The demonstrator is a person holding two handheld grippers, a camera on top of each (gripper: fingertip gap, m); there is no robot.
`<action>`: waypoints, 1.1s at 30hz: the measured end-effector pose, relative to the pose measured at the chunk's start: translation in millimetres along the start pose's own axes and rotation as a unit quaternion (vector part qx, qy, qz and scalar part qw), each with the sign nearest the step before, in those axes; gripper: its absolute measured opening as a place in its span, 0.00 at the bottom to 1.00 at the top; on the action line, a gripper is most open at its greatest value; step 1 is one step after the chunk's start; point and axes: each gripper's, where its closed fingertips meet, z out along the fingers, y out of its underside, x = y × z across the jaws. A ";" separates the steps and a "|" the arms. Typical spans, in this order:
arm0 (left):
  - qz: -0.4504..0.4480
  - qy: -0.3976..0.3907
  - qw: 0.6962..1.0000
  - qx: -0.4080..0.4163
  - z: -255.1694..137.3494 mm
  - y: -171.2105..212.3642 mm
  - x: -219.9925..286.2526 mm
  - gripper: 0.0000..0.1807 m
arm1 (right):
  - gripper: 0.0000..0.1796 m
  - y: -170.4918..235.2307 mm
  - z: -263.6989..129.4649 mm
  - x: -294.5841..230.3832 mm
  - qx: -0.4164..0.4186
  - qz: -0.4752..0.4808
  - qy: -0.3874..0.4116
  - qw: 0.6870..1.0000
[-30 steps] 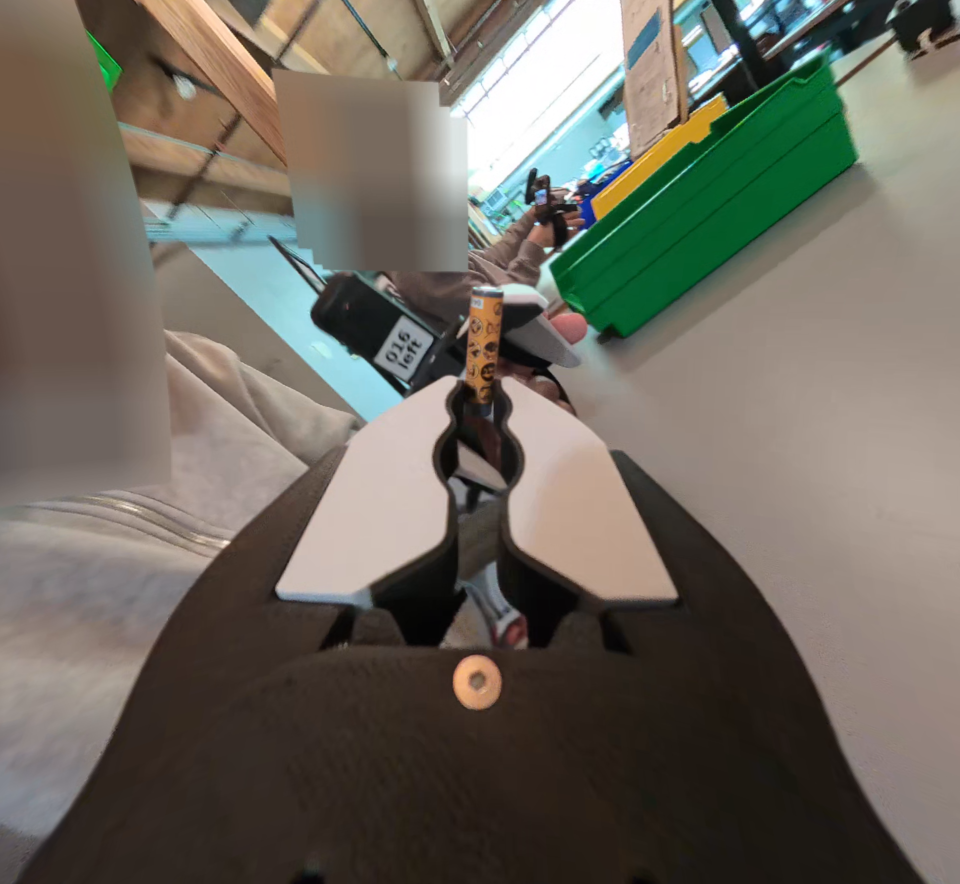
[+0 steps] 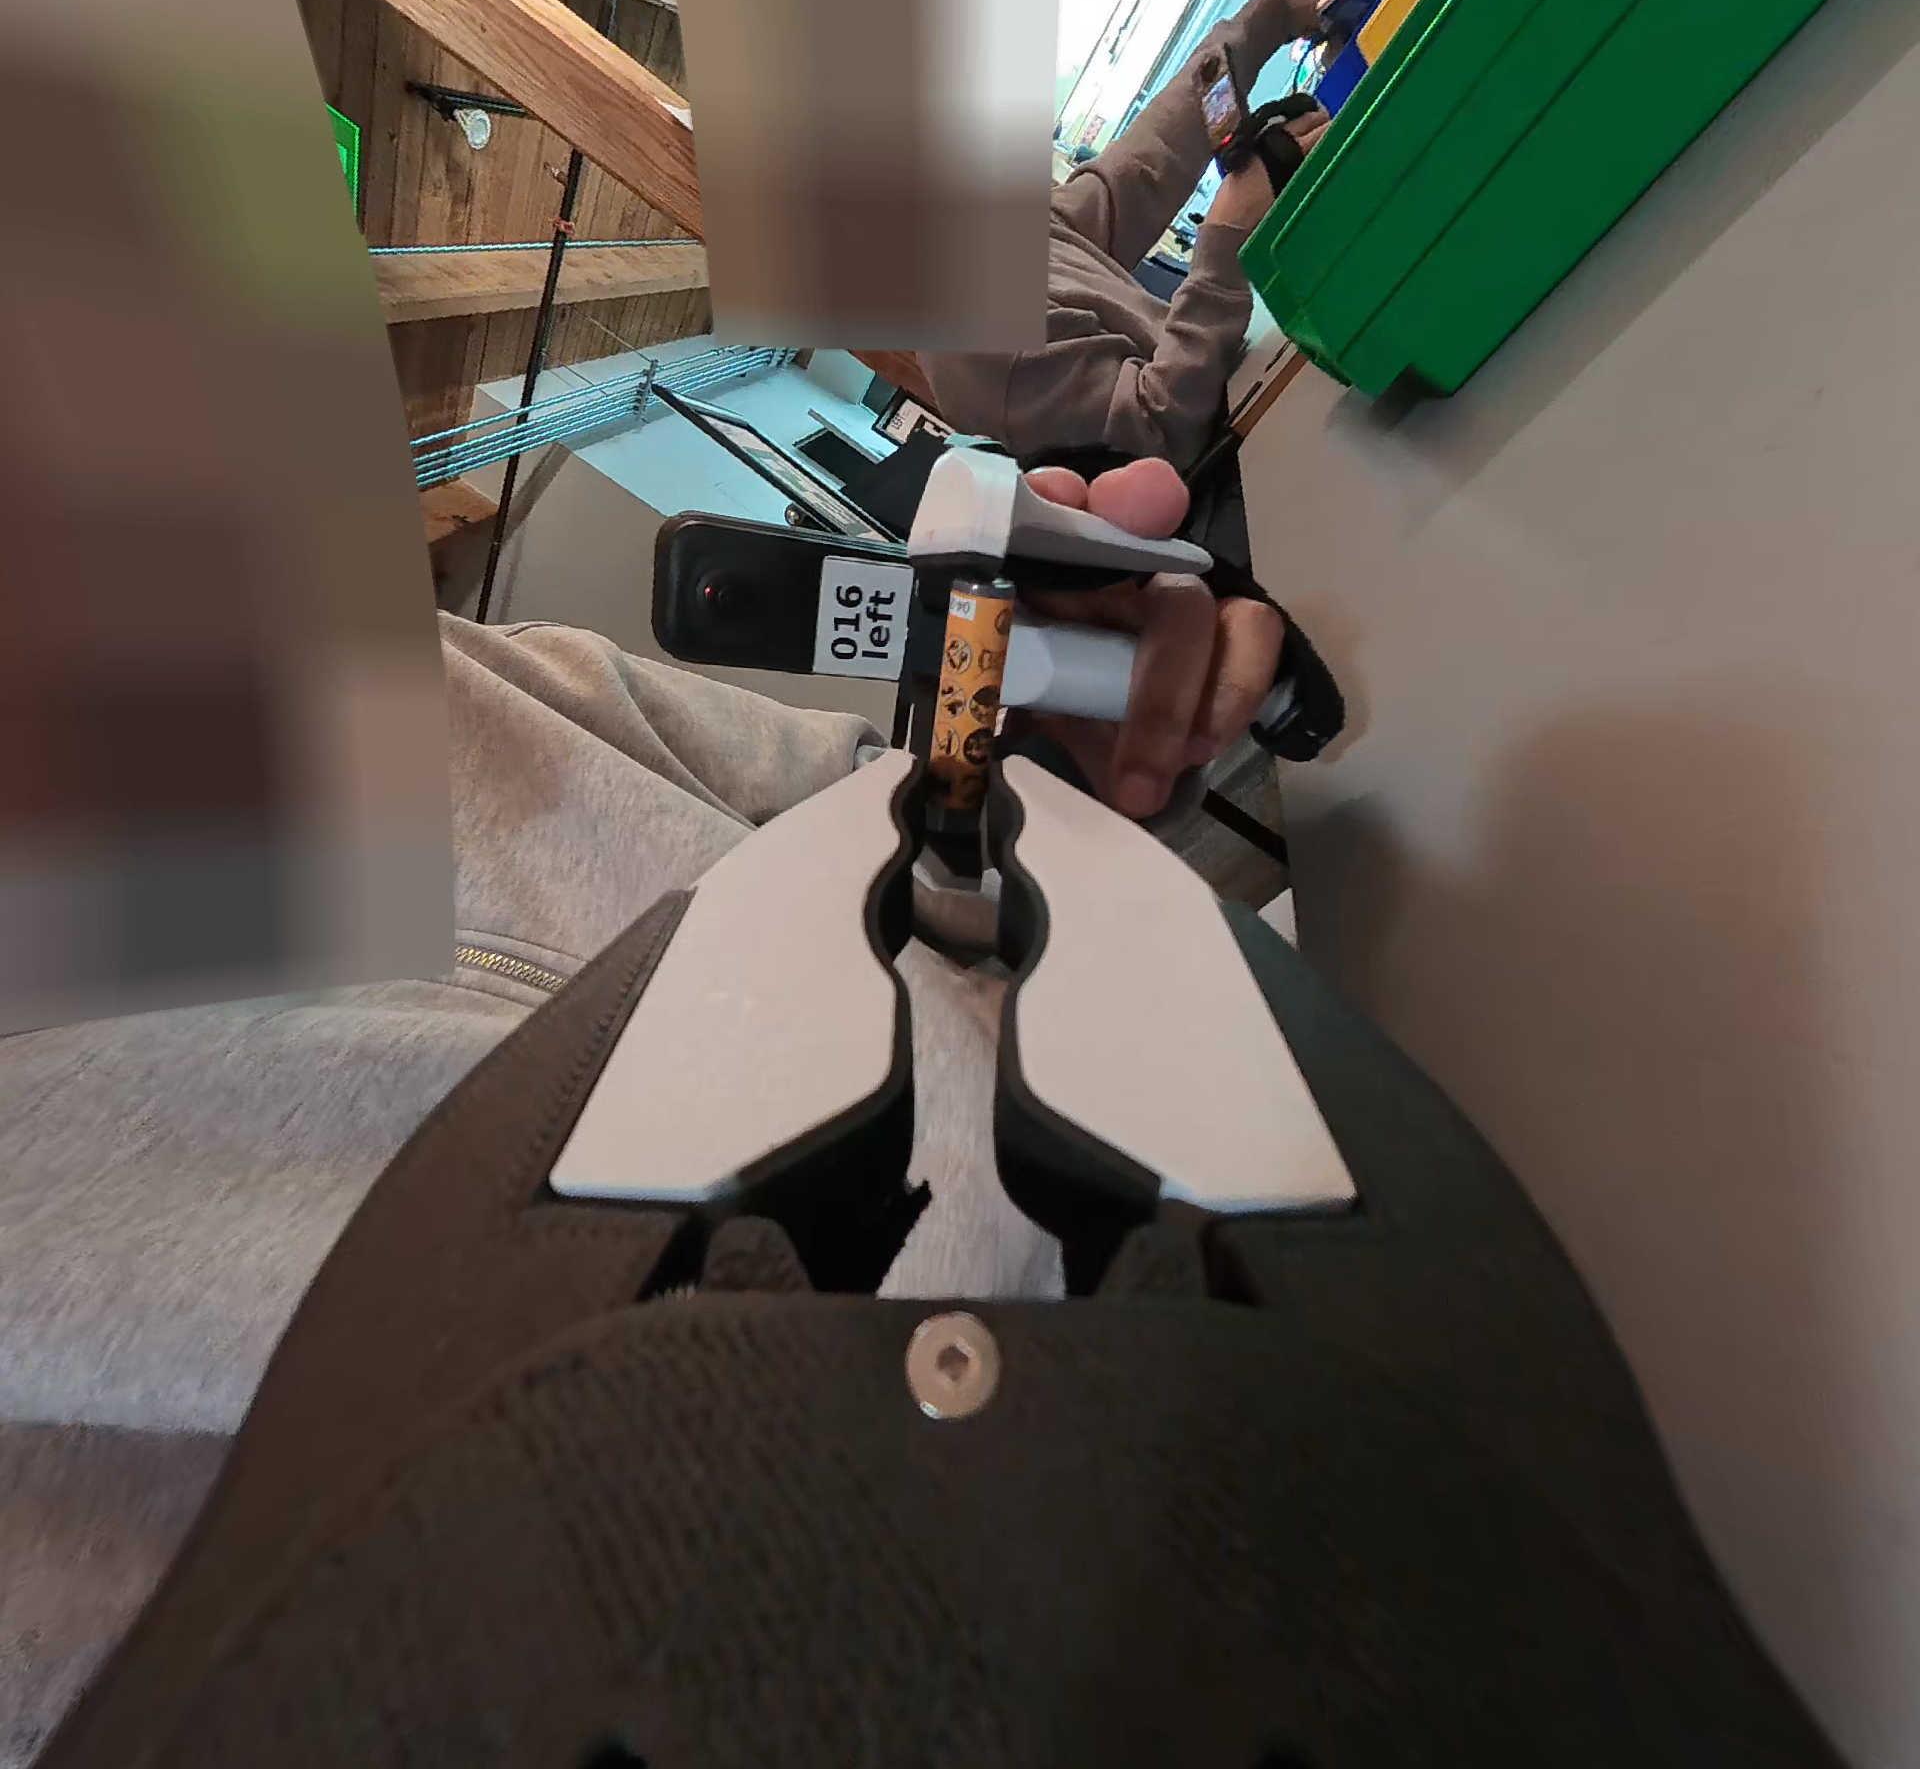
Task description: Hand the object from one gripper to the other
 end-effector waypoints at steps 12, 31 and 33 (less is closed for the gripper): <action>0.062 -0.044 0.988 -0.132 4.5 40.3 -10.8 0.26 | 0.22 -60.8 -56.1 19.7 0.146 -0.248 0.281 0.915; 0.190 -0.085 0.948 -0.241 7.3 63.2 -8.8 0.27 | 0.07 -14.0 -15.7 59.2 -0.035 -0.313 0.369 0.874; 0.189 -0.082 0.948 -0.241 7.7 63.7 -7.7 0.27 | 0.07 -13.4 -16.5 60.0 -0.041 -0.317 0.371 0.872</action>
